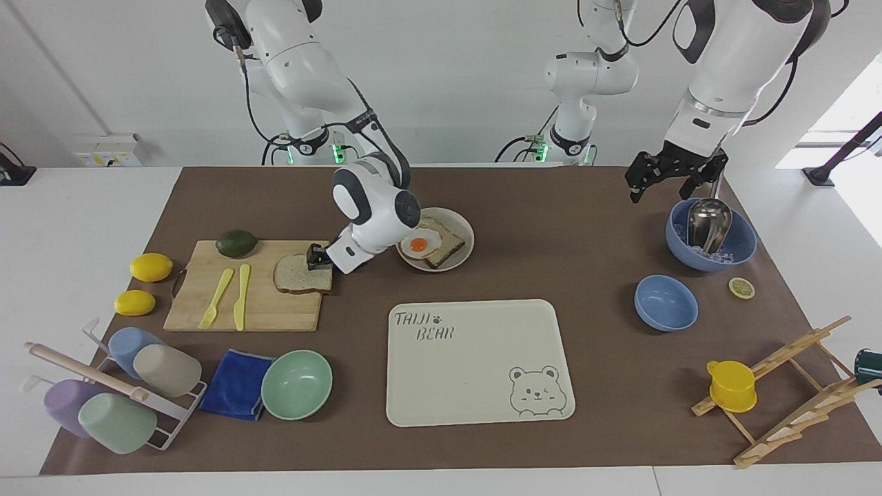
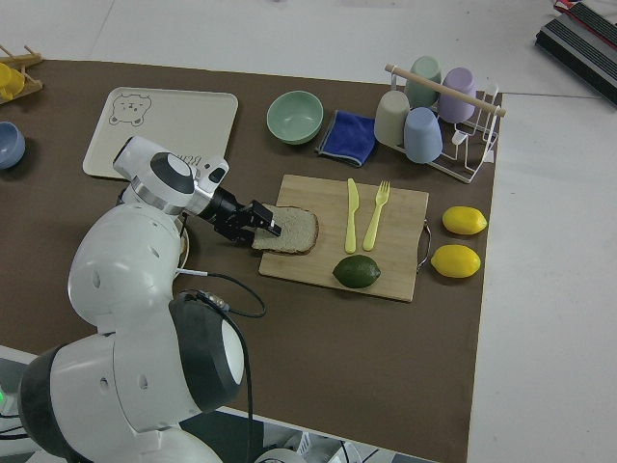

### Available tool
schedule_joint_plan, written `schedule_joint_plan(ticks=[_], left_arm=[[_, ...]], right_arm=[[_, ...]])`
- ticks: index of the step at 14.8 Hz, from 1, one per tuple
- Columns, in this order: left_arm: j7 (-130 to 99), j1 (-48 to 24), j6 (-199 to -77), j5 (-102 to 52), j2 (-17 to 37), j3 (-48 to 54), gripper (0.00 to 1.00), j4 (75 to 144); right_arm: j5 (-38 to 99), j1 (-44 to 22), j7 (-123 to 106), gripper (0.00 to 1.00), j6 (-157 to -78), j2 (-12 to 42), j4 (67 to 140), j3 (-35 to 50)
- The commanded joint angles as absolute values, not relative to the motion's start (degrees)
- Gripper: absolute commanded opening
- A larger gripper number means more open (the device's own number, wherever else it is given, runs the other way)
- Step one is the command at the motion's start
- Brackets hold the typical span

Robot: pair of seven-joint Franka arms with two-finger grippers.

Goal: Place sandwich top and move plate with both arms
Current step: 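Carry the bread slice with the right gripper over the egg plate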

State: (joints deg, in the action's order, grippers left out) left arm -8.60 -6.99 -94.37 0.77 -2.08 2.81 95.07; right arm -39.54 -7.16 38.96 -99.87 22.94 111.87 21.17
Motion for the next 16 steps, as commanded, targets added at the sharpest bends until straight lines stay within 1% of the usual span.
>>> schedule_joint_plan(ticks=[1, 3, 5, 7, 10, 14, 16], left_arm=[[-8.09, -6.42, -93.87, 1.23, -2.9, 3.08, 1.0, 95.98], [-8.09, -6.42, -93.87, 1.23, -2.9, 3.08, 1.0, 95.98], [-8.09, -6.42, -93.87, 1.32, -2.9, 3.08, 1.0, 95.98], [-8.09, -6.42, -93.87, 1.23, -2.9, 3.08, 1.0, 95.98], [-8.09, -6.42, -93.87, 1.23, -2.9, 3.08, 1.0, 95.98], [-8.09, -6.42, -93.87, 1.32, -2.9, 3.08, 1.0, 95.98], [-8.09, -6.42, -93.87, 1.23, -2.9, 3.08, 1.0, 95.98]], right_arm=[[-40.61, -7.38, 39.11, 0.24, -99.06, 22.15, 112.68, 21.8], [-40.43, -7.38, 38.85, 0.0, -97.22, 22.93, 109.44, 21.88], [-39.9, -7.56, 36.84, 0.0, -93.8, 23.99, 105.4, 22.06], [-39.64, -9.83, 35.43, 0.0, -90.72, 24.34, 101.88, 22.24], [-35.17, -14.05, 35.24, 0.0, -88.07, 24.26, 97.57, 23.29], [-31.83, -21.51, 36.64, 0.0, -88.33, 24.26, 96.59, 23.47], [-29.02, -23.02, 38.92, 0.0, -88.85, 24.26, 96.5, 23.73]])
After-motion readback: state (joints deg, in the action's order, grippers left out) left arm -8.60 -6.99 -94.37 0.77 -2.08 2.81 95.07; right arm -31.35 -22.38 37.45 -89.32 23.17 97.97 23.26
